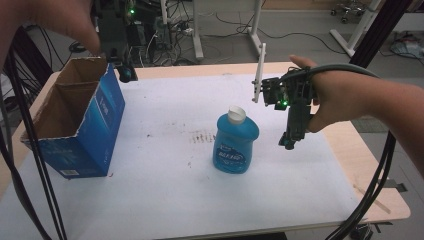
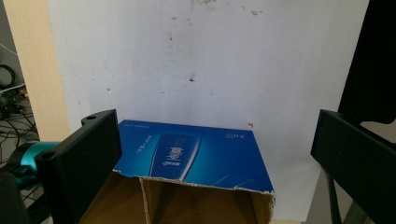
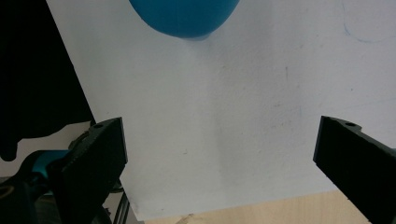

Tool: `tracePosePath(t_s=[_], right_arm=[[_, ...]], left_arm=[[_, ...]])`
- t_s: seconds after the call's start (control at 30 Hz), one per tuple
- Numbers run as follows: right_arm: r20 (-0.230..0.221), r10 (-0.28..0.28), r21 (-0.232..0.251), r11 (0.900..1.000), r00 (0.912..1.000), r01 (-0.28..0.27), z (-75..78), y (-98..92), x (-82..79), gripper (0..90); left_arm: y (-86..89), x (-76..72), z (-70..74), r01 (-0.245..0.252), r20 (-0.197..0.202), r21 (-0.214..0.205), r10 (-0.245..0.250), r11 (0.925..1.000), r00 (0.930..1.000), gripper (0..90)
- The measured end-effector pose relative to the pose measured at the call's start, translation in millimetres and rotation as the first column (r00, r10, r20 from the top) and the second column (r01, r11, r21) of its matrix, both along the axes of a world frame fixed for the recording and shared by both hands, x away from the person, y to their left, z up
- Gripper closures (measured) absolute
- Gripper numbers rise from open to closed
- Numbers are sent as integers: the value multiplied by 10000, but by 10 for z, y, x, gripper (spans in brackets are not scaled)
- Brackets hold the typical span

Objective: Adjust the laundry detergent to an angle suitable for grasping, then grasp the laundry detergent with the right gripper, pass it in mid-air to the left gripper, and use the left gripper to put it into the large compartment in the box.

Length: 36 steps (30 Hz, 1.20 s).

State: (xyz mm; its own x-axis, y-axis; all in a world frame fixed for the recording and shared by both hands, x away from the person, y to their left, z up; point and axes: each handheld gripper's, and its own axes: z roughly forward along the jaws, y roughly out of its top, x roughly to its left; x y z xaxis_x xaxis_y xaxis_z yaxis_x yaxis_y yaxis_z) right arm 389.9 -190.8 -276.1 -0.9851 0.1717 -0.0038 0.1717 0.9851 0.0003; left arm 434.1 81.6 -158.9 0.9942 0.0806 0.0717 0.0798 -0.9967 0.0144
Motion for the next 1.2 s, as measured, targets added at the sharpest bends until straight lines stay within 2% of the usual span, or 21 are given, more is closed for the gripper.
tracePosePath(t_s=[0.03,0.1,0.3,0.33,0.4,0.5,0.7,0.77,0.97,1.2], right_arm=[[15,160,-22,9999,9999,-160,-3,-8,10,20],[10,99,-20,9999,10000,-99,-6,-10,0,20],[33,94,-28,10000,10000,-94,-3,-11,1,20],[104,141,-91,9999,9998,-140,6,-10,-5,20],[103,182,-73,9998,9998,-181,13,-12,-11,20],[217,212,85,9997,9995,-214,62,-30,-56,20],[255,144,105,9998,9996,-146,72,-17,-63,20],[319,268,182,9995,9991,-274,82,-6,-66,20],[279,347,212,9992,9990,-353,100,11,-60,20],[320,161,462,9988,9994,-176,67,-38,-41,20]], left_arm=[[0,0,0,0,0,0,0,10000,10000,16],[-25,-6,-1,127,-4,-22,-127,9999,9999,17],[-31,-30,3,36,86,67,-36,10000,10000,17],[-18,-66,6,-93,133,-72,94,9999,9999,17],[-17,-81,7,-82,81,-98,83,9999,9999,16],[-15,-115,-16,-116,-10,92,117,9999,9999,17],[-17,-159,-5,-204,66,206,203,9996,9998,17],[-27,-195,4,-156,65,206,155,9997,9999,17],[-16,-203,36,-162,77,98,161,9998,9998,17],[8,-180,-27,-243,61,194,242,9995,9997,17]])
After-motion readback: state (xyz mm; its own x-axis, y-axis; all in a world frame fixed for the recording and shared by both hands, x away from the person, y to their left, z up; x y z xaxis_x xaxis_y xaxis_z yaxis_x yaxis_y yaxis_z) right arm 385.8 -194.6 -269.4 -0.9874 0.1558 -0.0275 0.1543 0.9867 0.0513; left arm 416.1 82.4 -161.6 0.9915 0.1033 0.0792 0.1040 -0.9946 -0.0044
